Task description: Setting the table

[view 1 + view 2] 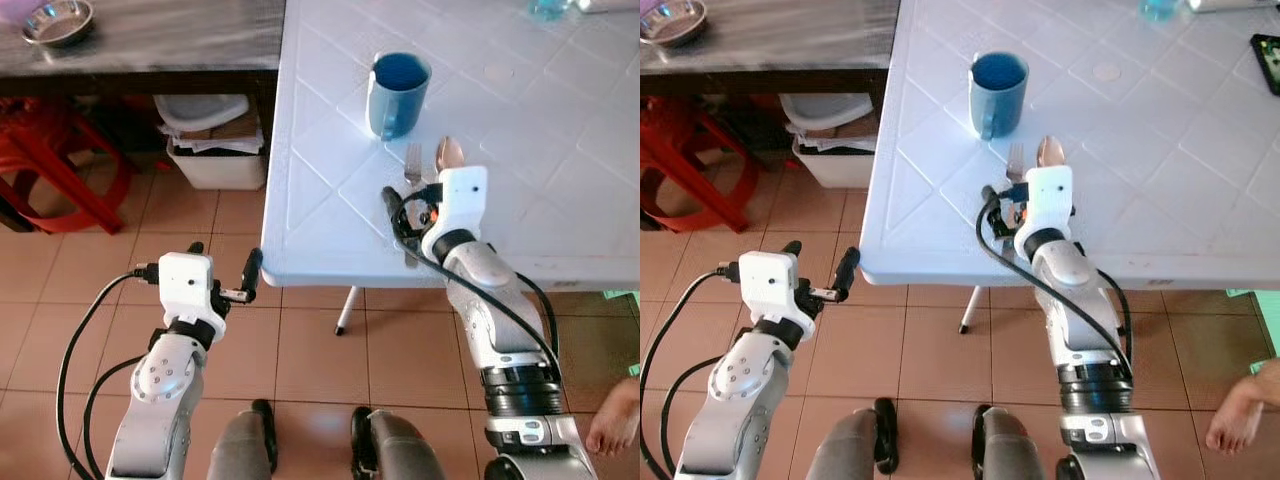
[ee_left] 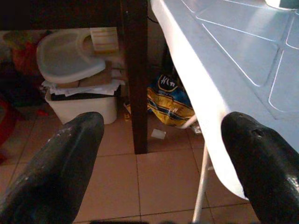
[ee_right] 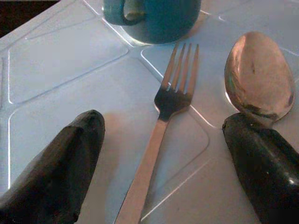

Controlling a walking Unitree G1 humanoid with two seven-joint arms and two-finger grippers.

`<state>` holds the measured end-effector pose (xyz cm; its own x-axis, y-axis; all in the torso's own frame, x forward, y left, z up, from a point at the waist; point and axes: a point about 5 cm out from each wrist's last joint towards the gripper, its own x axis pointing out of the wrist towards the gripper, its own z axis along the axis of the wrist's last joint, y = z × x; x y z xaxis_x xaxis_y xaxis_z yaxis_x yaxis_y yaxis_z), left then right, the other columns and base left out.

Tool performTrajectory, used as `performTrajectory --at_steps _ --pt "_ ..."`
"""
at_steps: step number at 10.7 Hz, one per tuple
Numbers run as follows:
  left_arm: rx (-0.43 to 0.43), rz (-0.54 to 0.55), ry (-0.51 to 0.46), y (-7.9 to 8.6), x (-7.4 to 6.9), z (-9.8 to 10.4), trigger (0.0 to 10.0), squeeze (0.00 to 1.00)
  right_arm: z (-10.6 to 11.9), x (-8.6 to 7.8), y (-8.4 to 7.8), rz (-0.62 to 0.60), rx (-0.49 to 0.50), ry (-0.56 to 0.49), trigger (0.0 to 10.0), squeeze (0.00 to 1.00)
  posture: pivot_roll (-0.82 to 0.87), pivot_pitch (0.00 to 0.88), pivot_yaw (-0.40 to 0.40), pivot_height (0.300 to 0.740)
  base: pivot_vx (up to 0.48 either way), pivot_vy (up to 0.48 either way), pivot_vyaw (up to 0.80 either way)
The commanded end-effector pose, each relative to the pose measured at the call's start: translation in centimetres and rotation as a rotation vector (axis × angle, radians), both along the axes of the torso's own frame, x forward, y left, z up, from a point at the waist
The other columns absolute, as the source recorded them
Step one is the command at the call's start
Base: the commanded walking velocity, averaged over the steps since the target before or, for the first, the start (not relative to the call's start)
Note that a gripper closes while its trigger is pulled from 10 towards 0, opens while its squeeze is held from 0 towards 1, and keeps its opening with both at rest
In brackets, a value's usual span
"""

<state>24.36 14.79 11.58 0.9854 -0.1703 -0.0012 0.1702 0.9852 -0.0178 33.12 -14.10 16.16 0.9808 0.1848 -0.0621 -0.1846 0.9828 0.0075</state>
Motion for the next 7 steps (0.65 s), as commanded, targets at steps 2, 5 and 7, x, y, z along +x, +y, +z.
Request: performTrajectory --at_steps 2,5,7 --pt "0.002 -0.014 0.022 0.00 -0.42 -0.27 10.0 0.00 -0.28 -0.09 0.10 0.006 0.016 0.048 0.0 0.00 -0.02 0.288 0.033 0.740 0.000 0.000 0.00" --pt "0.000 -0.028 0.035 -0.18 -0.32 -0.32 10.0 0.00 -0.02 -0.04 0.80 0.051 0.038 0.114 3.4 0.00 -0.03 0.302 0.028 0.740 0.000 0.000 0.00" --pt "0.000 -0.056 0.061 -0.27 -0.63 -0.64 10.0 0.00 -0.56 0.37 0.97 0.111 -0.019 0.184 5.1 0.00 -0.02 0.314 0.025 0.740 0.000 0.000 0.00"
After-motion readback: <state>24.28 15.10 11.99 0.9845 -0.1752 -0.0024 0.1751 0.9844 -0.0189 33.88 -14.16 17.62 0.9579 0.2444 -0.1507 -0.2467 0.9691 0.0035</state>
